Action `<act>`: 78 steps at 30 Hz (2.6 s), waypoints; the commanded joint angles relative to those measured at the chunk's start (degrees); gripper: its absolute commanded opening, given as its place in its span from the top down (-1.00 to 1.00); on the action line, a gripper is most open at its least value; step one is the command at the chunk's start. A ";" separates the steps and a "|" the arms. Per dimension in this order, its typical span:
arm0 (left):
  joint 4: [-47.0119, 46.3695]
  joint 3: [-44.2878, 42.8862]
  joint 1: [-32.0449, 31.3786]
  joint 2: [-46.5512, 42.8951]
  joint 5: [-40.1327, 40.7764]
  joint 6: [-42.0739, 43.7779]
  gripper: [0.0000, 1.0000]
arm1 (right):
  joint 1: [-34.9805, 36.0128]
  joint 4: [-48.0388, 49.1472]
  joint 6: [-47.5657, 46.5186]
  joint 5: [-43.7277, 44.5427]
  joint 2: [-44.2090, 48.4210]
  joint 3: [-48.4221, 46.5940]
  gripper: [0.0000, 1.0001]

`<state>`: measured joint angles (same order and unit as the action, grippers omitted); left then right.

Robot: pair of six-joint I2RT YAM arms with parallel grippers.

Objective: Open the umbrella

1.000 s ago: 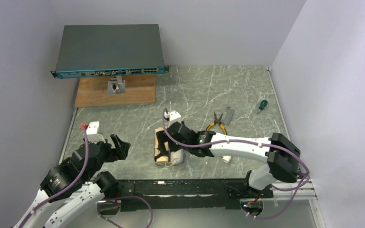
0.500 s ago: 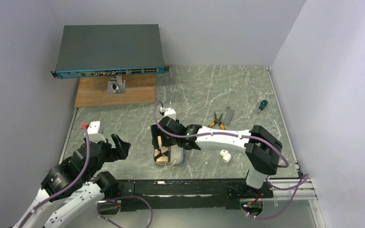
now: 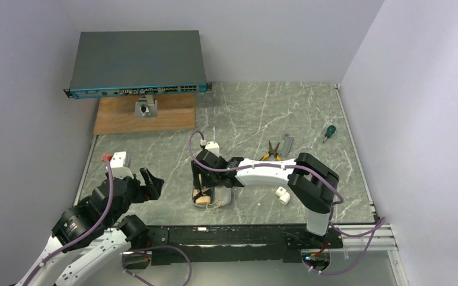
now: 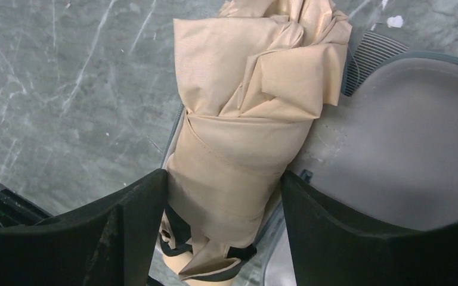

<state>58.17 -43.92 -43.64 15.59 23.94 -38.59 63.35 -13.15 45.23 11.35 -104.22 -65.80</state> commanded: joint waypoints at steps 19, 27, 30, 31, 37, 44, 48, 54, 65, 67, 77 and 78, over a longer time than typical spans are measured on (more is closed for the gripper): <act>-0.61 -0.46 0.13 1.02 1.19 -0.08 -0.81 | -0.55 -5.63 -1.84 -2.62 2.86 -11.17 0.53; -0.45 -0.46 0.12 1.06 1.49 -0.28 -0.81 | -0.58 -9.36 -4.39 -0.46 12.48 -13.91 0.55; -0.43 -0.42 0.12 1.10 1.46 -0.33 -0.81 | -1.02 -11.67 -5.86 2.61 16.57 -12.68 0.55; -0.38 -0.46 0.13 1.14 1.46 -0.33 -0.81 | -1.31 -12.43 -6.34 3.53 17.91 -11.78 0.55; -0.34 -0.45 0.07 1.24 1.51 -0.41 -0.81 | -4.41 -16.01 -8.02 11.27 26.58 -1.13 0.55; -0.35 -0.50 0.16 2.03 1.67 -0.39 -0.81 | -5.52 -18.17 -9.23 17.51 30.75 7.13 0.56; 0.00 -0.61 0.14 2.59 1.88 -0.69 -0.81 | -5.48 -15.04 -10.72 16.12 28.47 9.37 0.57; 0.19 -0.64 0.13 2.49 2.21 -0.89 -0.81 | -5.24 -7.96 -13.42 7.42 21.46 8.67 0.61; 0.53 -0.80 0.17 2.27 2.76 -1.23 -0.81 | -2.46 -4.33 -15.55 -0.53 6.22 -4.44 0.62; 0.54 -0.81 0.22 2.11 2.77 -1.23 -0.81 | -2.03 -4.02 -15.22 -1.64 4.11 -6.88 0.62; 0.54 -0.72 0.19 1.37 2.95 -1.23 -0.81 | -0.54 -2.50 -11.75 -10.44 -4.93 -16.41 0.65; 0.45 -0.73 0.18 1.41 2.91 -1.25 -0.81 | -0.51 -2.20 -11.43 -10.94 -5.20 -16.72 0.65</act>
<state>58.59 -43.92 -43.64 17.45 25.50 -39.33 62.24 -19.57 31.73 5.58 -109.23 -78.26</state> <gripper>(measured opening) 0.905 0.386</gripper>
